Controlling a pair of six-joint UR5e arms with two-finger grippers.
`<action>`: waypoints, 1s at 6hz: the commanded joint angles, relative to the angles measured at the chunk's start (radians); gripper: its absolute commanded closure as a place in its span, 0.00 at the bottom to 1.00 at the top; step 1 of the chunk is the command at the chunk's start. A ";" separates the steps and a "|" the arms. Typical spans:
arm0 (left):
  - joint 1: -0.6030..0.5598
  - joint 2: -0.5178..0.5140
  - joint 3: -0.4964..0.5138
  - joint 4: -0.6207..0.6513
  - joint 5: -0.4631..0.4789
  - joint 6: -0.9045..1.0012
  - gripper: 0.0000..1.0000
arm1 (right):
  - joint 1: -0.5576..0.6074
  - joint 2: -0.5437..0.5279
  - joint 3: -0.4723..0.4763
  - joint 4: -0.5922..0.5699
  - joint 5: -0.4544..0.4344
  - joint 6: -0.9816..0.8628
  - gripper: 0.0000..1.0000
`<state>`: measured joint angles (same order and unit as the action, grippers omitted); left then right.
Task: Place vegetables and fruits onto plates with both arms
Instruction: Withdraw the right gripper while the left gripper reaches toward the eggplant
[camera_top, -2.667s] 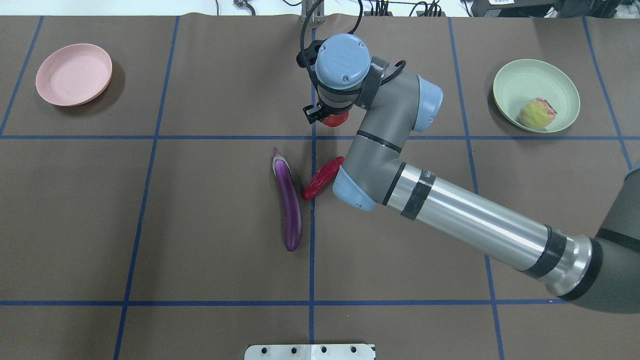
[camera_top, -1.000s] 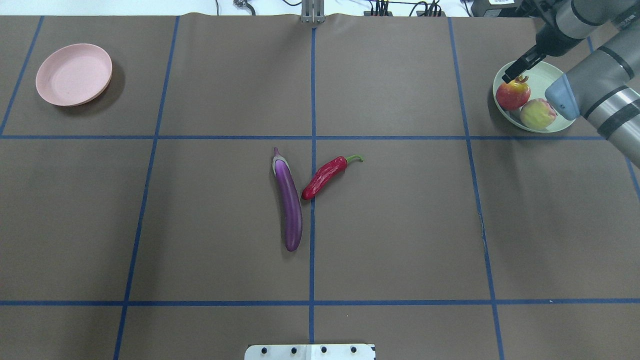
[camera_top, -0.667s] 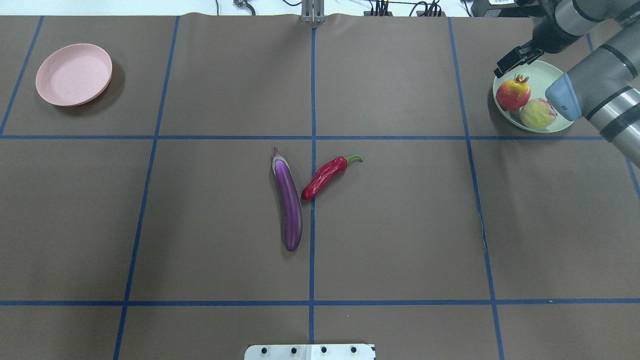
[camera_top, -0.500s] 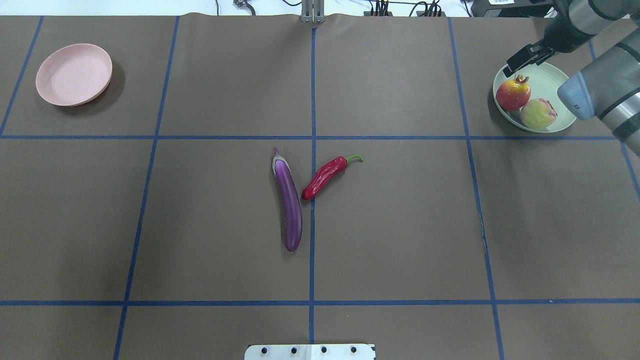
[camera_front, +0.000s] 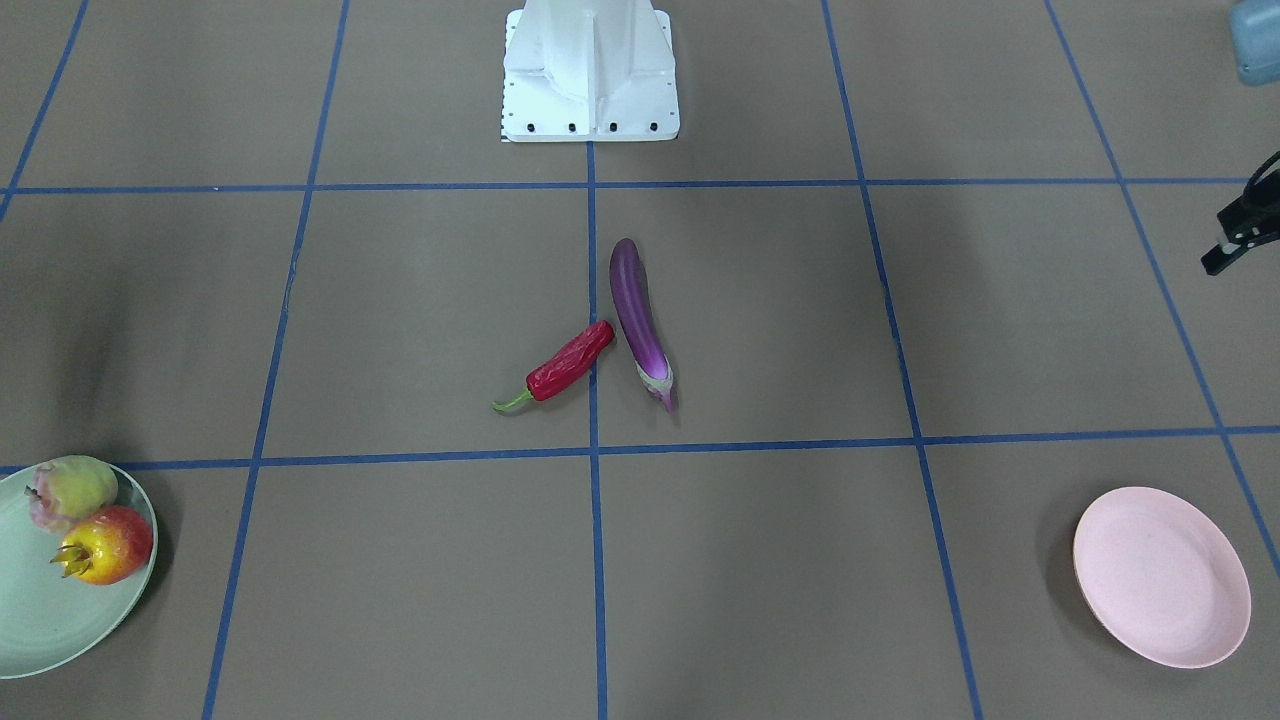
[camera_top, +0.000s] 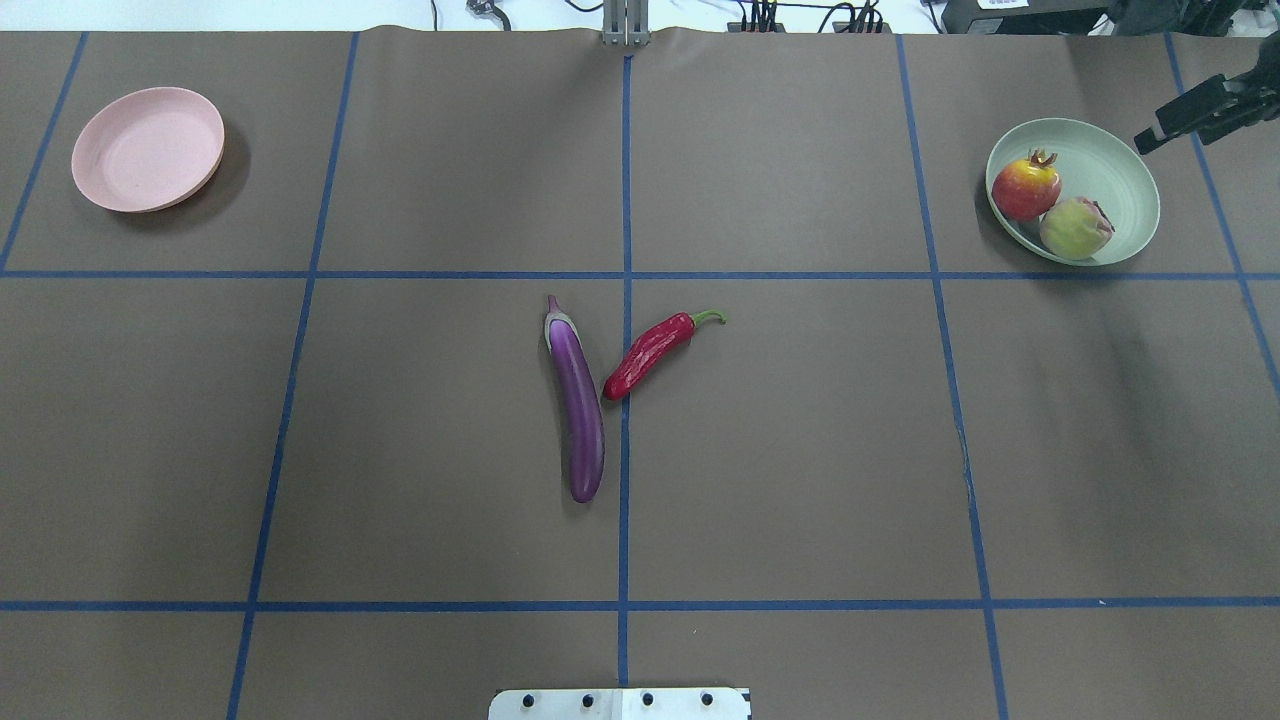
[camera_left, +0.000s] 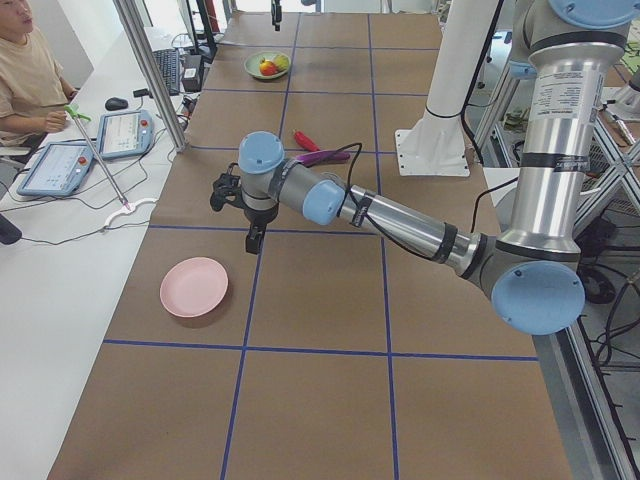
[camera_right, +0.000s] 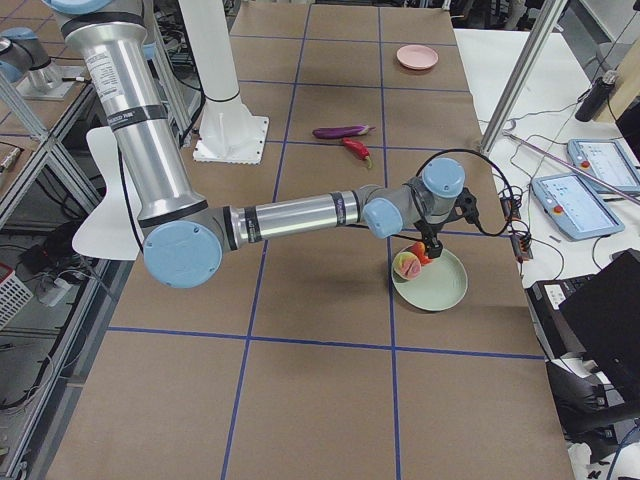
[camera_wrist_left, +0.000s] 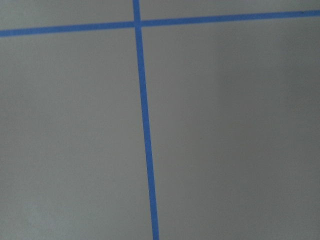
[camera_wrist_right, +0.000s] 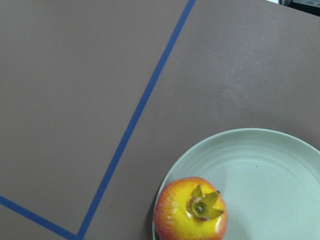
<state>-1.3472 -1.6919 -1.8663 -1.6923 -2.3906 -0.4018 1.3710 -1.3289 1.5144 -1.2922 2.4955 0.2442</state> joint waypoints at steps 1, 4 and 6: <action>0.244 -0.084 -0.019 -0.030 0.120 -0.165 0.00 | 0.039 -0.239 0.203 -0.027 -0.042 -0.047 0.01; 0.614 -0.307 0.079 -0.026 0.352 -0.687 0.00 | 0.091 -0.320 0.213 -0.029 -0.061 -0.152 0.00; 0.759 -0.530 0.261 -0.023 0.387 -0.956 0.00 | 0.091 -0.326 0.213 -0.027 -0.063 -0.152 0.00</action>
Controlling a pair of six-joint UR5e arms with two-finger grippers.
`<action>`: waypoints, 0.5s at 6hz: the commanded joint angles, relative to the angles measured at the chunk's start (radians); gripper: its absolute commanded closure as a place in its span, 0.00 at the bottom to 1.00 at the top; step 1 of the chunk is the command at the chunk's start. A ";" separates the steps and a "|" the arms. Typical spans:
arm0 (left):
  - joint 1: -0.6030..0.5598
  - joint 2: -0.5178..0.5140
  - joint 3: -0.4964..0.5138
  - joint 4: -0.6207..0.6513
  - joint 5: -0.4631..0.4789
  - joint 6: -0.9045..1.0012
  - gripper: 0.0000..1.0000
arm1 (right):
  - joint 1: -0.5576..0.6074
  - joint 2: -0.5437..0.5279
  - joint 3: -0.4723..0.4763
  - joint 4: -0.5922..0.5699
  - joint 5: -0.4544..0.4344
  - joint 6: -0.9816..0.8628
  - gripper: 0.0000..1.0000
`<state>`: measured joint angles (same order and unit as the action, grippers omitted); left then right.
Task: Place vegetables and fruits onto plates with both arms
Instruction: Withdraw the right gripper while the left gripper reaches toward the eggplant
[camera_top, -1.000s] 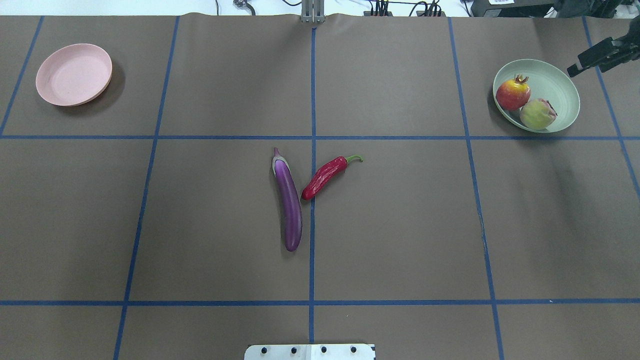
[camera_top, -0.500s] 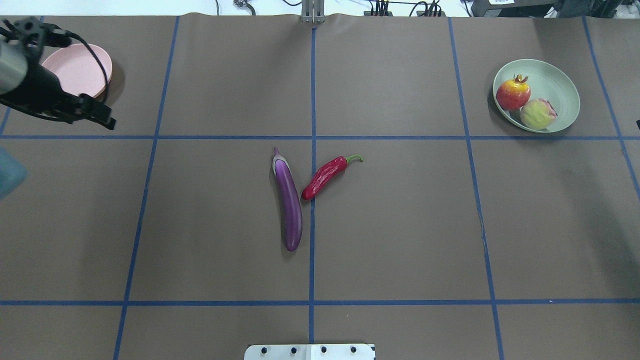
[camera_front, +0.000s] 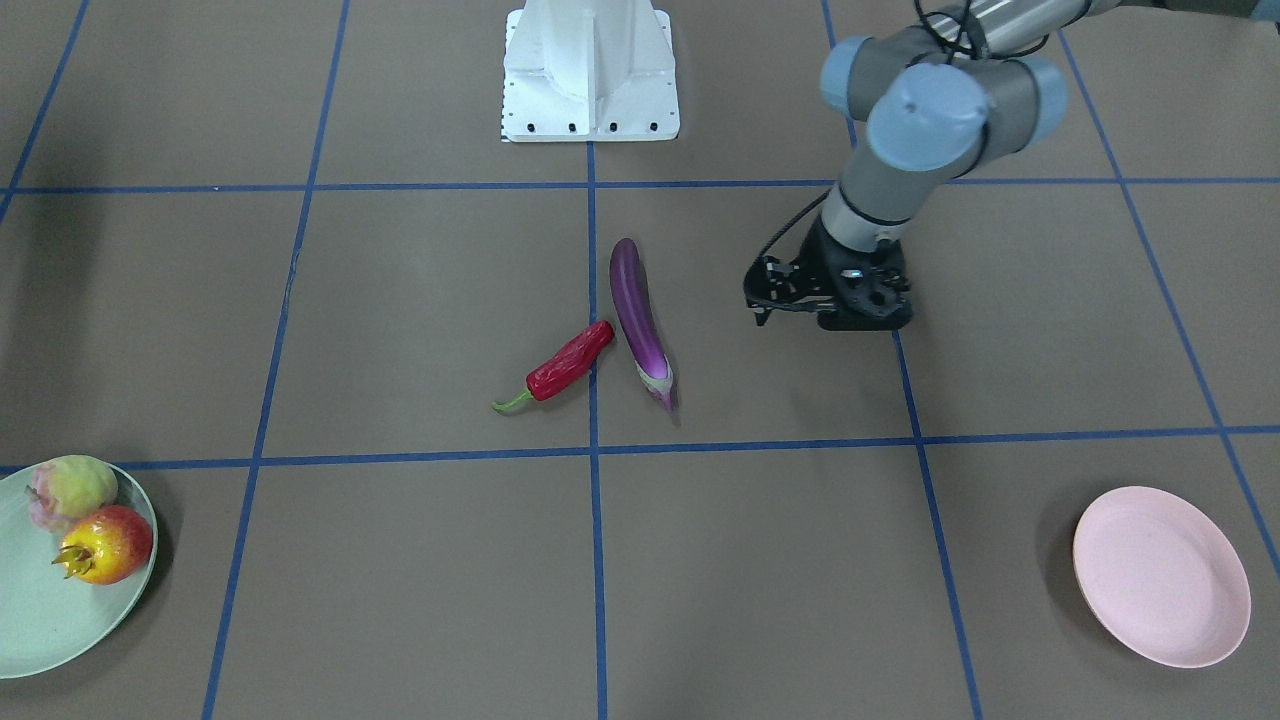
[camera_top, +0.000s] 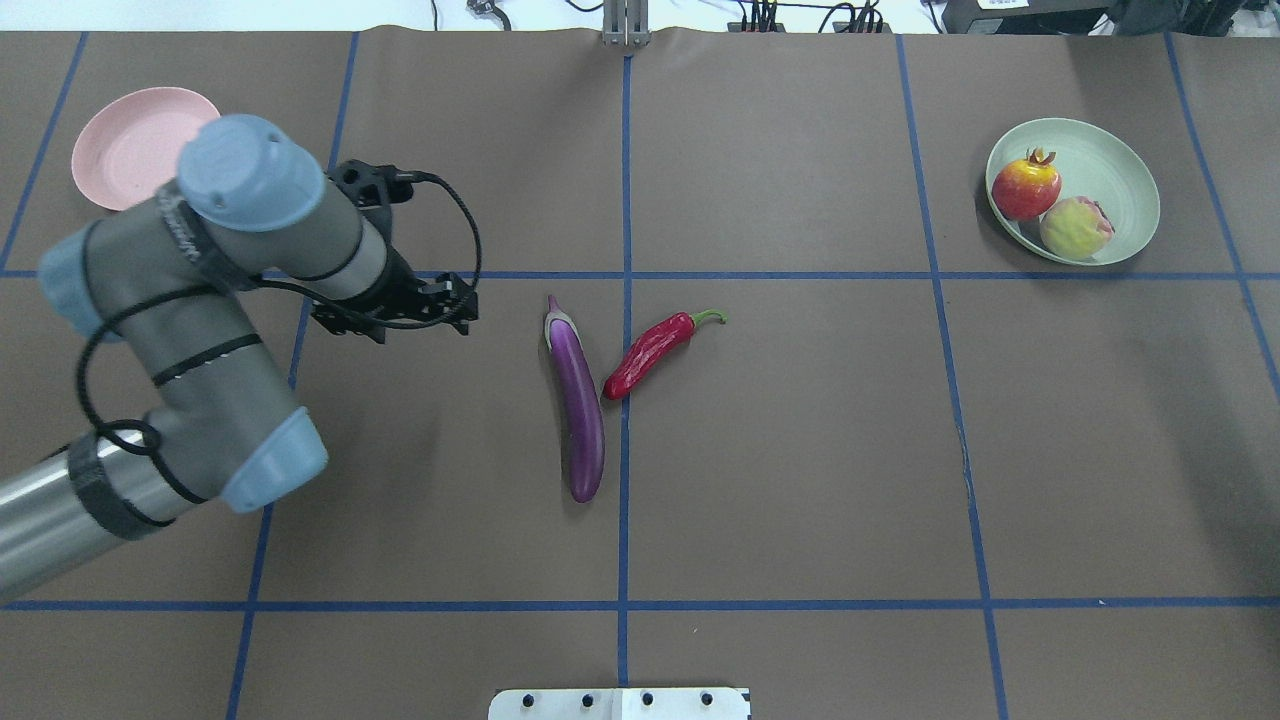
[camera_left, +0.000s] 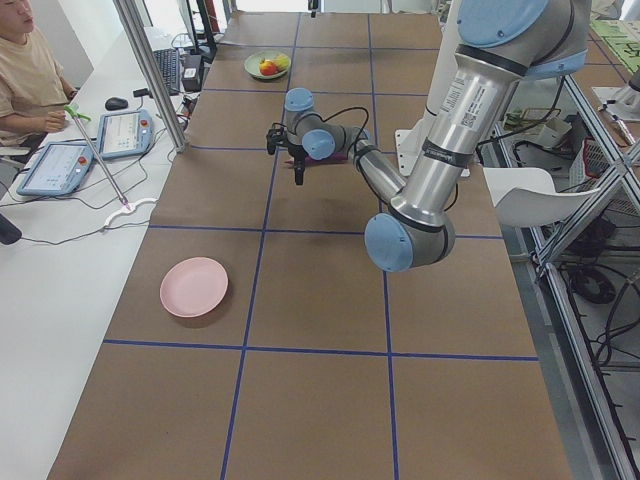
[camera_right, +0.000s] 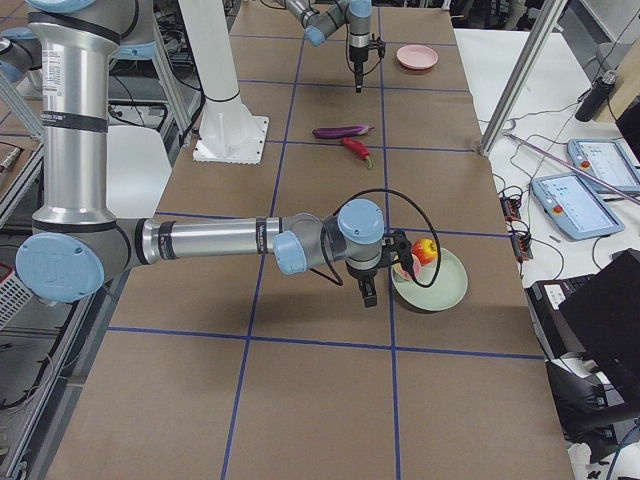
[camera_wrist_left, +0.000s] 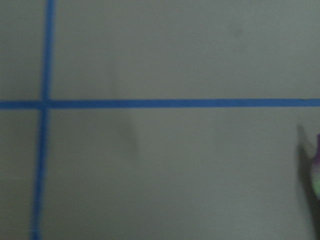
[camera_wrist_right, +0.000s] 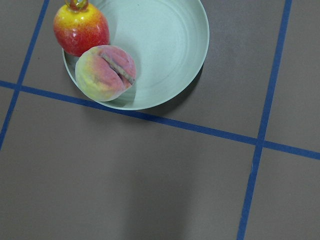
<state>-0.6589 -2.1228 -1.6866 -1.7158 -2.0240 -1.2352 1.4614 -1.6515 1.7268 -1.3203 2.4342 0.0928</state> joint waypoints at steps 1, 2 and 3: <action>0.138 -0.133 0.093 0.008 0.087 -0.177 0.00 | 0.001 -0.004 0.000 0.001 -0.010 -0.001 0.00; 0.198 -0.166 0.102 0.062 0.134 -0.190 0.00 | 0.001 -0.005 0.000 0.001 -0.015 -0.002 0.00; 0.229 -0.190 0.144 0.085 0.149 -0.190 0.00 | 0.001 -0.010 0.000 0.003 -0.018 -0.002 0.00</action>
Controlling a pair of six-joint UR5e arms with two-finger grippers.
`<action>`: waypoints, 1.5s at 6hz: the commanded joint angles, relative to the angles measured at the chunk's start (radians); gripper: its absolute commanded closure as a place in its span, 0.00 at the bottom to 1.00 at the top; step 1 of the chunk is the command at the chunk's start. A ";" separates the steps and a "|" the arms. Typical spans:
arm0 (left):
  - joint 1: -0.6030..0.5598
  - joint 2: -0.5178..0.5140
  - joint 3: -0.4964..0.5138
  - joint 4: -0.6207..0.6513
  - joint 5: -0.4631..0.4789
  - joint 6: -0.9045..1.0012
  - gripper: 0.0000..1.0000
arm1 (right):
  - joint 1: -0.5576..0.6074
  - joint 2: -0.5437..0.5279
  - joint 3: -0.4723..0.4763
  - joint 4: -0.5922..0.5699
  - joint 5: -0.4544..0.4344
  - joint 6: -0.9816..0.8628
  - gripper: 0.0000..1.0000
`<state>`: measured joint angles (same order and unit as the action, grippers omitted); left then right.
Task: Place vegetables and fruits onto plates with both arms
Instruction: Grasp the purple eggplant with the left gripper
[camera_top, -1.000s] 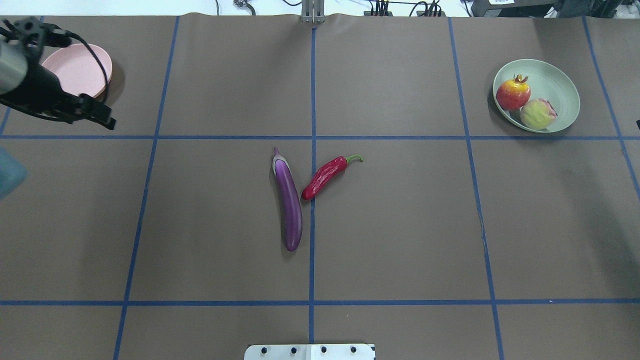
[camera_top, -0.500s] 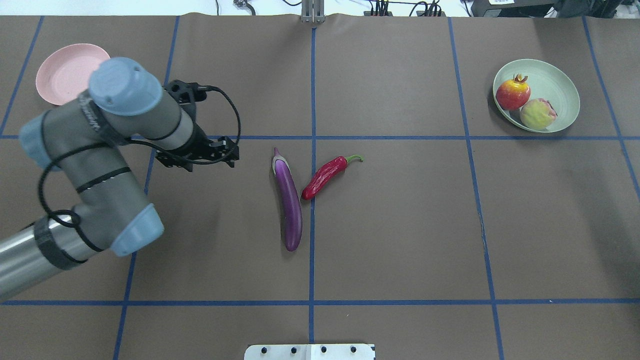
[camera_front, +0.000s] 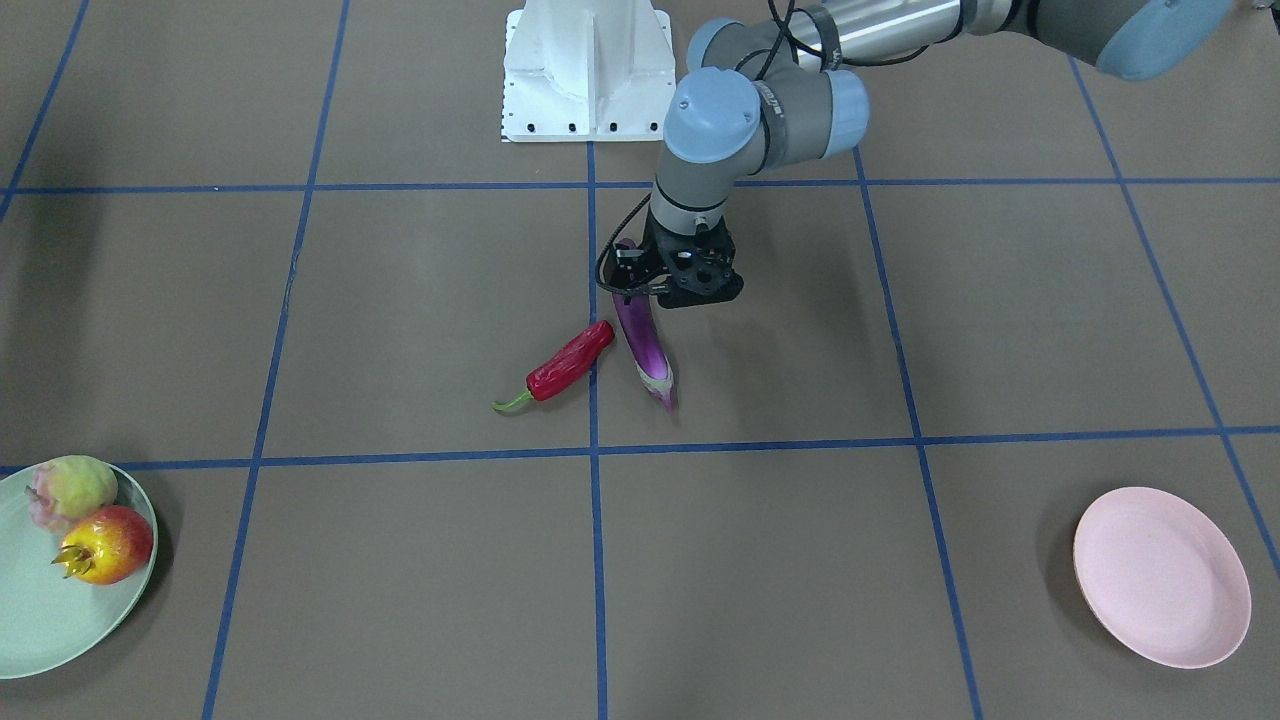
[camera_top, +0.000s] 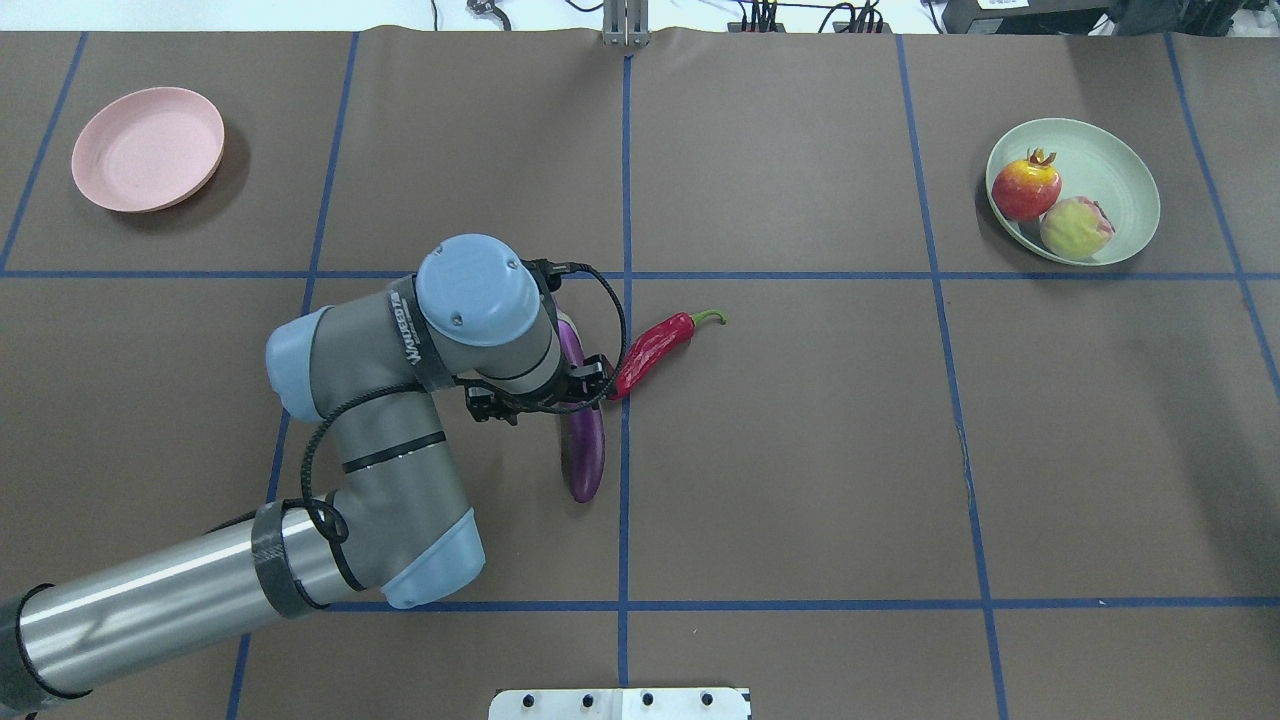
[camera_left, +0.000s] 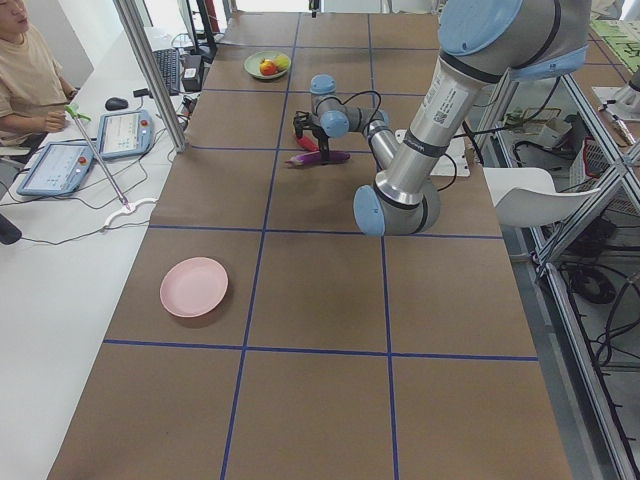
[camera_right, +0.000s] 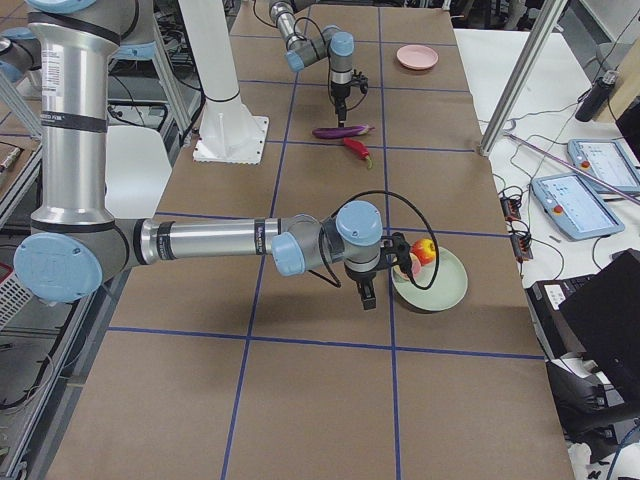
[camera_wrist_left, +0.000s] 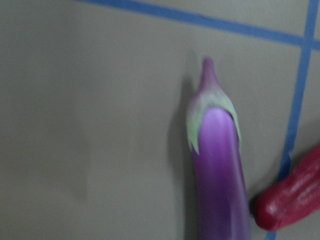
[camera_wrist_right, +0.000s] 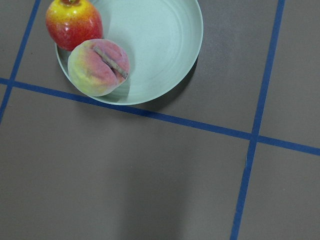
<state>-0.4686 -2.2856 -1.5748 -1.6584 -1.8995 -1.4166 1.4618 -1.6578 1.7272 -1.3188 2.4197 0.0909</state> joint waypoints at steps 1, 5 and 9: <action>0.048 -0.060 0.100 0.025 0.054 0.004 0.02 | 0.000 0.000 0.000 0.001 -0.004 0.001 0.00; -0.033 -0.071 0.062 0.063 0.054 0.141 1.00 | -0.001 0.009 0.000 0.001 -0.007 0.001 0.00; -0.414 0.097 0.028 0.051 -0.112 0.799 1.00 | -0.005 0.012 -0.012 0.004 -0.019 0.000 0.00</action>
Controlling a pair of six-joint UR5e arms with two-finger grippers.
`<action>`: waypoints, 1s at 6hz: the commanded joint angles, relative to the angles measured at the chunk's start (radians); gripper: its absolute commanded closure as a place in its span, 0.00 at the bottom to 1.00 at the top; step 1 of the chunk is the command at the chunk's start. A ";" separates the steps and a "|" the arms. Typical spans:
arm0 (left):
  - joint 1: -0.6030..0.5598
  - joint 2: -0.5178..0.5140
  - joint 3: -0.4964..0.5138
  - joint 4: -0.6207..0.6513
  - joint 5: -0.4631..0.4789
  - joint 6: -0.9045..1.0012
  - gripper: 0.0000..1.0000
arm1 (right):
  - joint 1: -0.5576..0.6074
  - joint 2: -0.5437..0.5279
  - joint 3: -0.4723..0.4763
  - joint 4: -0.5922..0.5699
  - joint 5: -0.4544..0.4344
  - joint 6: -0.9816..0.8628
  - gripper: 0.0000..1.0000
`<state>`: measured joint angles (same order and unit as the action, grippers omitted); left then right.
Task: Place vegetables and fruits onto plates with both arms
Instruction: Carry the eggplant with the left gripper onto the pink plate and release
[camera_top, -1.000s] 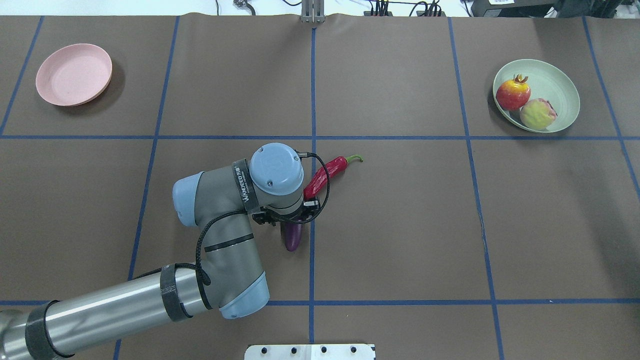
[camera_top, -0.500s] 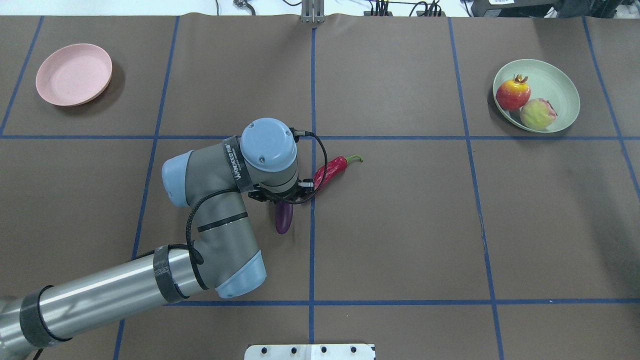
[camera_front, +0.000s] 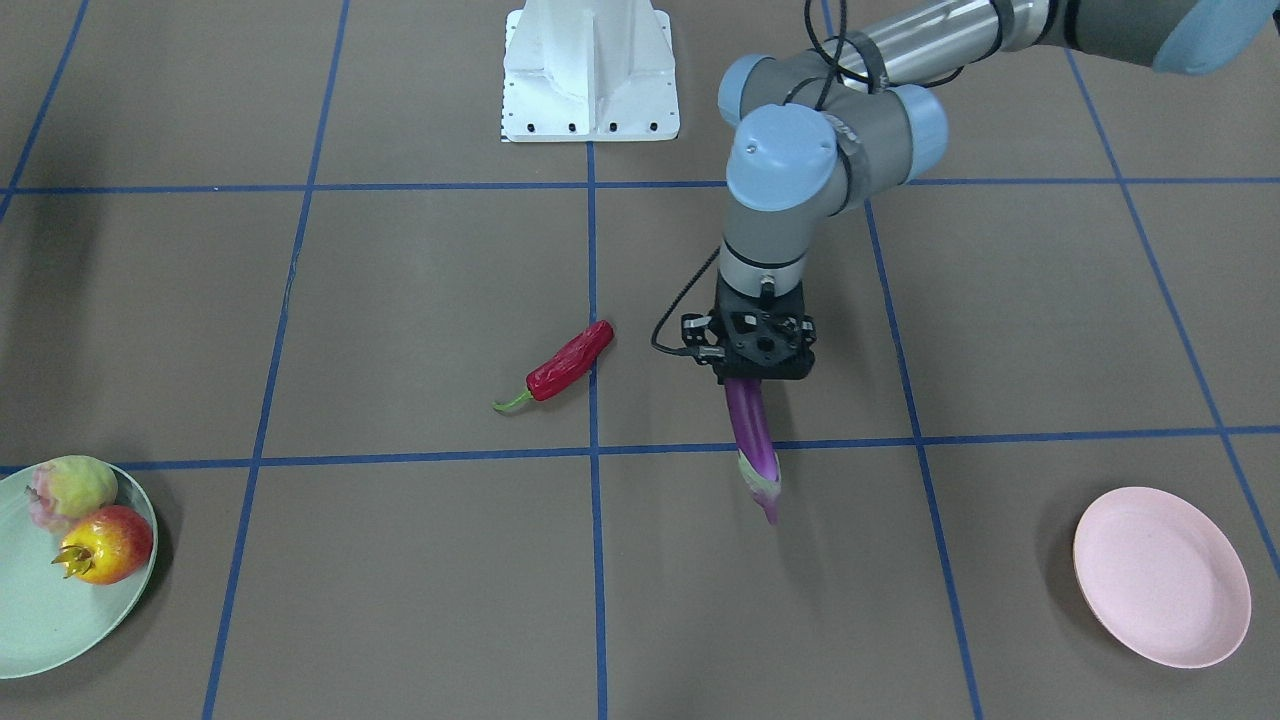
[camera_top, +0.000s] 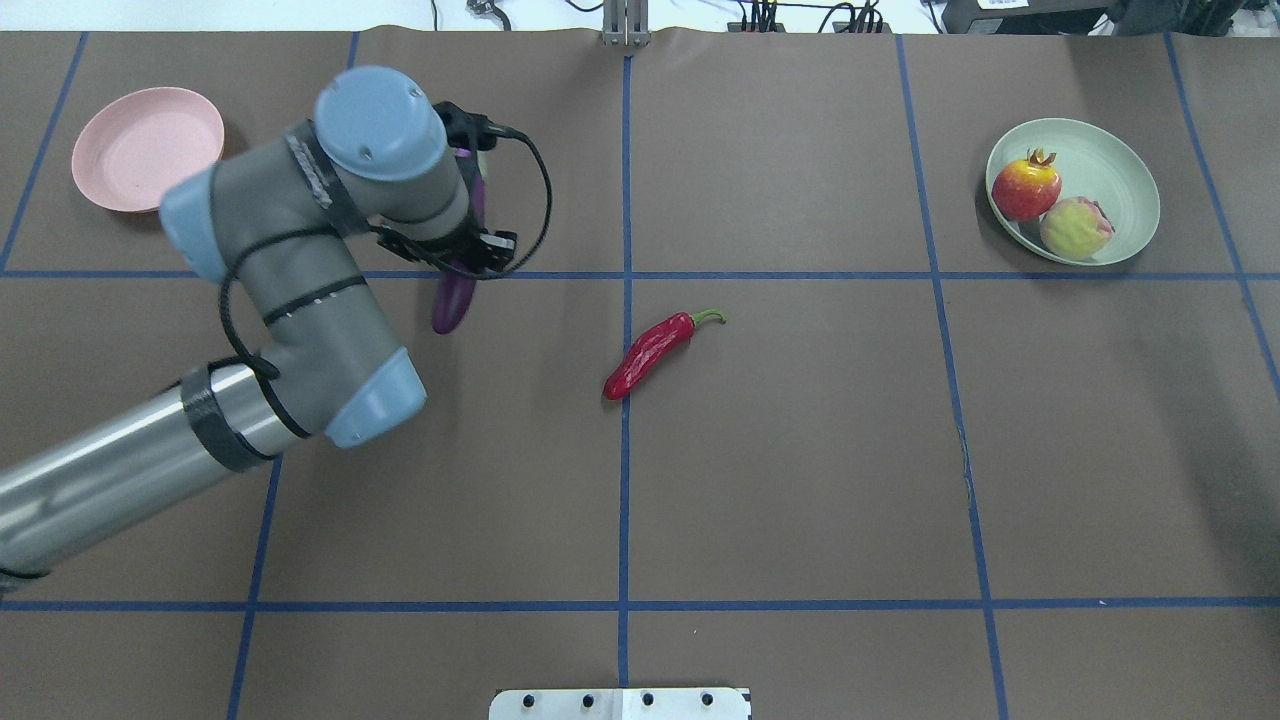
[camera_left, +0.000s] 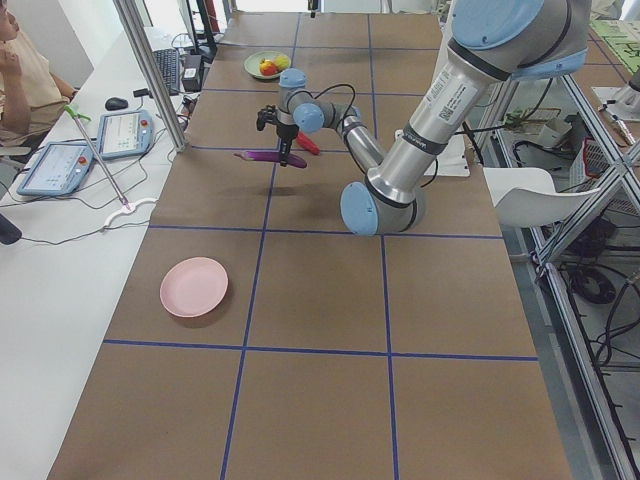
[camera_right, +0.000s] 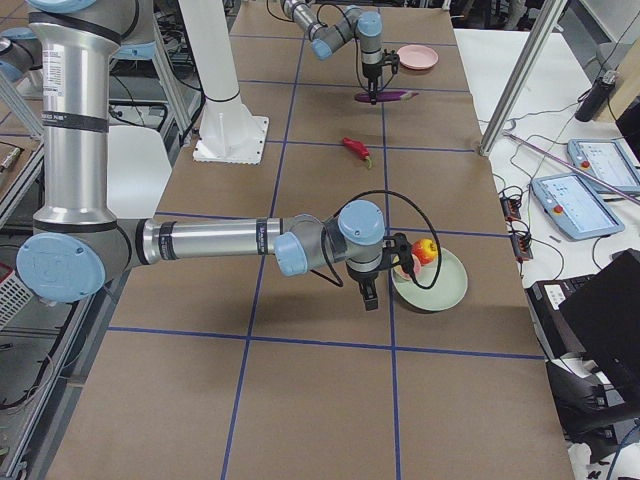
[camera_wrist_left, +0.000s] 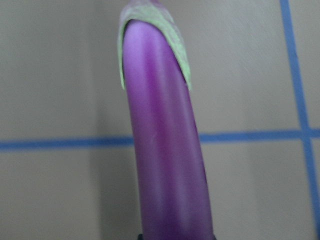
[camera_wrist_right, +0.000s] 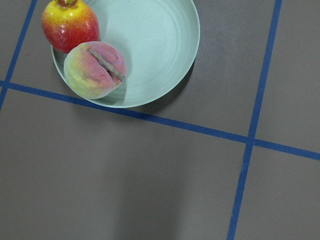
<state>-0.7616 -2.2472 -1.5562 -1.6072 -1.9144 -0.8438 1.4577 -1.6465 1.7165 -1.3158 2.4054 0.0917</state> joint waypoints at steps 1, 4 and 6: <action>-0.234 0.093 0.090 -0.003 -0.176 0.463 1.00 | 0.000 -0.002 -0.002 0.003 -0.005 -0.001 0.00; -0.401 0.090 0.606 -0.410 -0.155 0.795 1.00 | 0.000 -0.004 0.000 0.003 -0.005 -0.001 0.00; -0.409 0.086 0.645 -0.427 -0.030 0.787 0.14 | 0.000 -0.001 0.000 0.003 -0.005 0.000 0.00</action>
<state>-1.1646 -2.1590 -0.9395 -2.0133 -1.9870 -0.0565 1.4573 -1.6489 1.7158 -1.3131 2.4007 0.0910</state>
